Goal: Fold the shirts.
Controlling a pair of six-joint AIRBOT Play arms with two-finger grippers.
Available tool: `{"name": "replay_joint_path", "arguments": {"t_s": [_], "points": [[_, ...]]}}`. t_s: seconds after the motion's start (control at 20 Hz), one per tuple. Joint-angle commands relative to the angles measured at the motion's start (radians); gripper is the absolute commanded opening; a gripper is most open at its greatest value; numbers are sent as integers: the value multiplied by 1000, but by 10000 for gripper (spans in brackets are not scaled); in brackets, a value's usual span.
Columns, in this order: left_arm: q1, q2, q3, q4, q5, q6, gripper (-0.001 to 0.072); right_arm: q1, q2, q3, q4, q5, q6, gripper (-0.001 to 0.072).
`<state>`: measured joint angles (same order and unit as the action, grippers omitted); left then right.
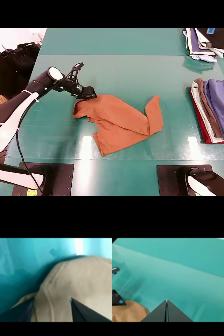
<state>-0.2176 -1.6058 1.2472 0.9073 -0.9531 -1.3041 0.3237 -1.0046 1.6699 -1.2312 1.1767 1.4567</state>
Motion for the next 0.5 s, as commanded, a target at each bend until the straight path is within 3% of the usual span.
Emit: {"name": "replay_joint_path", "arguments": {"t_s": [0.0,0.05,0.1,0.15,0.2,0.45], "points": [[-25,-26,-3,-21,78,4,538,1,-37,0,1,32,20,14],[-25,-26,-3,-25,88,3,536,0,-49,0,1,38,20,14],[-21,-26,1,-24,89,1,371,0,-57,0,-3,52,20,14],[-16,-26,10,-23,80,3,152,-1,-66,0,-4,72,20,14],[-6,-23,26,-21,70,4,27,-2,-76,-1,-5,100,20,14],[78,56,176,34,-1,4,27,-118,-103,-63,-87,297,79,14]]}}
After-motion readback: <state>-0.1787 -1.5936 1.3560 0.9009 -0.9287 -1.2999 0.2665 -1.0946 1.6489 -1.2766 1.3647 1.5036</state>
